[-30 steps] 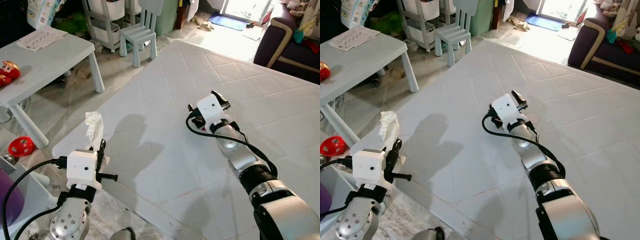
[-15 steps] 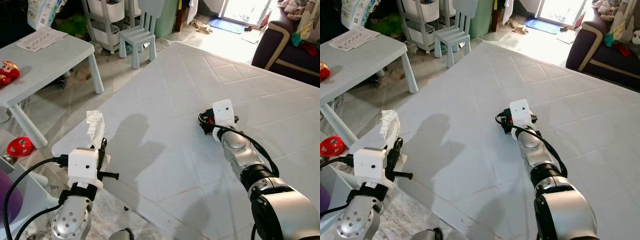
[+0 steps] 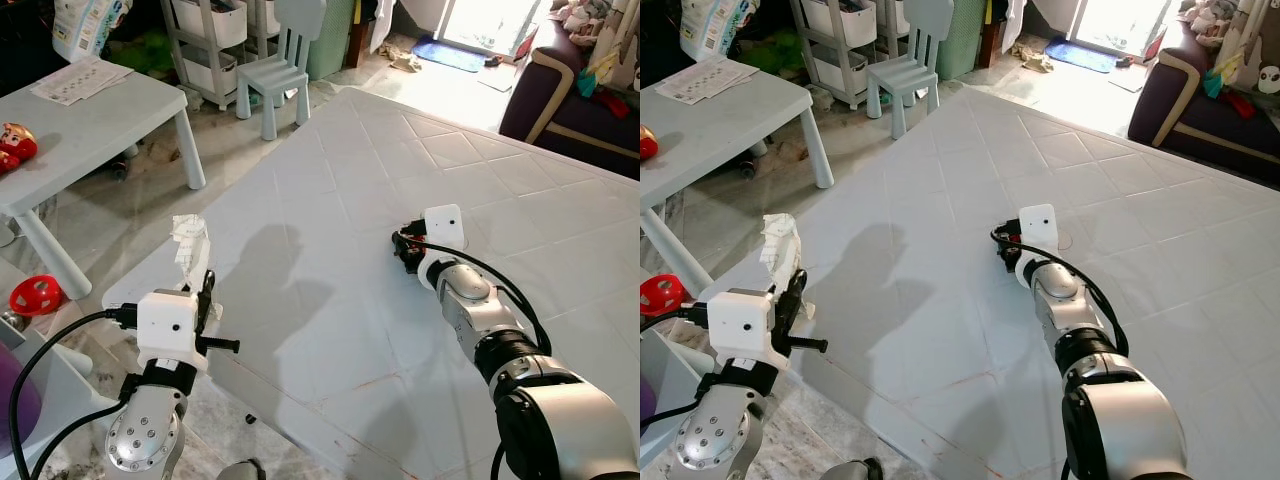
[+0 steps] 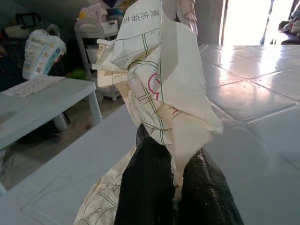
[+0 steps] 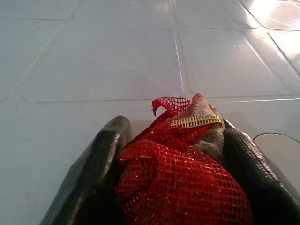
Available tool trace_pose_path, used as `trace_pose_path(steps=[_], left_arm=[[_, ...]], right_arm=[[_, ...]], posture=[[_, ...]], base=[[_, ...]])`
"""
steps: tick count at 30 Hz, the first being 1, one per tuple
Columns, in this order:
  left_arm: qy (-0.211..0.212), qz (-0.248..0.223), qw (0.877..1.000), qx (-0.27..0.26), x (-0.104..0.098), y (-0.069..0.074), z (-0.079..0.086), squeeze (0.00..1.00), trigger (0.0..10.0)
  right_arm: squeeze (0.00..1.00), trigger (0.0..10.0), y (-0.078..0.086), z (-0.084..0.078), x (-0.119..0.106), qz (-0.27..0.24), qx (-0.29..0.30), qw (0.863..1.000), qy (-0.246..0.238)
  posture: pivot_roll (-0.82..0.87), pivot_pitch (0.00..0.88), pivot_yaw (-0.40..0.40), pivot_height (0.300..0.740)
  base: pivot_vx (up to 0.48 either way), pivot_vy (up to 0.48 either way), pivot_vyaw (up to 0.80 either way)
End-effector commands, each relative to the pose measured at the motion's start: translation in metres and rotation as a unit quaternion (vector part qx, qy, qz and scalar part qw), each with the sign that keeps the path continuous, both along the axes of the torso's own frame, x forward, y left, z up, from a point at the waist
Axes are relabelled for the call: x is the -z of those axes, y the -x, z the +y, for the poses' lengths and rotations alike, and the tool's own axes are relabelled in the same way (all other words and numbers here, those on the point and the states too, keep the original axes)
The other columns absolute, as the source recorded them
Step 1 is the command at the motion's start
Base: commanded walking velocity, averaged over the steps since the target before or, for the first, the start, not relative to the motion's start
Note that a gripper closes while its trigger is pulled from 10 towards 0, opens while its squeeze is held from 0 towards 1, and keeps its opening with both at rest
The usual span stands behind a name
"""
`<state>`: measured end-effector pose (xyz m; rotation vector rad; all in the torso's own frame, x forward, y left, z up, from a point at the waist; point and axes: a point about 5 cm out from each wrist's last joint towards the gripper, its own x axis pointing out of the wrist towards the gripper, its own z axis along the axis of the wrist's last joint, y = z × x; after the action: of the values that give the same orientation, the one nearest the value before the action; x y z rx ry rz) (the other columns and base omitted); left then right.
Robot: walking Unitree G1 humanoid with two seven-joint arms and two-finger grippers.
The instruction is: Picking trash to rubbish bin
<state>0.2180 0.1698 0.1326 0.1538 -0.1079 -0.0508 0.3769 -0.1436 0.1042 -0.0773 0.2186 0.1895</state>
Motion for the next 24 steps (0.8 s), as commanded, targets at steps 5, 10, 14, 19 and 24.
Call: trace_pose_path(steps=[5, 10, 14, 19, 24], left_arm=[[0.003, 0.007, 1.000, 0.000, 0.002, -0.002, -0.002, 0.00, 0.0], [0.002, 0.004, 1.000, 0.001, 0.001, -0.004, -0.001, 0.00, 0.0], [0.003, 0.003, 1.000, 0.000, 0.001, -0.005, -0.001, 0.00, 0.0], [0.005, 0.002, 1.000, 0.001, 0.002, -0.006, -0.003, 0.00, 0.0], [0.006, 0.000, 1.000, 0.001, 0.001, -0.007, -0.003, 0.00, 0.0]], right_arm=[[0.00, 0.0, 0.012, -0.002, 0.025, 0.059, -0.006, 0.998, -0.012], [0.00, 0.0, 0.012, 0.013, 0.022, 0.057, -0.047, 0.996, -0.051], [0.00, 0.0, 0.012, 0.025, 0.019, 0.053, -0.082, 0.992, -0.079], [0.00, 0.0, 0.013, 0.045, 0.012, 0.038, -0.145, 0.982, -0.118], [0.00, 0.0, 0.016, 0.062, 0.003, 0.016, -0.194, 0.969, -0.153]], posture=[[0.15, 0.110, -0.117, 0.740], [0.15, 0.108, -0.119, 0.740], [0.15, 0.106, -0.121, 0.740], [0.15, 0.103, -0.123, 0.740], [0.14, 0.102, -0.121, 0.740]], base=[[0.000, 0.000, 0.00], [0.000, 0.000, 0.00], [0.000, 0.000, 0.00], [0.000, 0.000, 0.00], [0.000, 0.000, 0.00]])
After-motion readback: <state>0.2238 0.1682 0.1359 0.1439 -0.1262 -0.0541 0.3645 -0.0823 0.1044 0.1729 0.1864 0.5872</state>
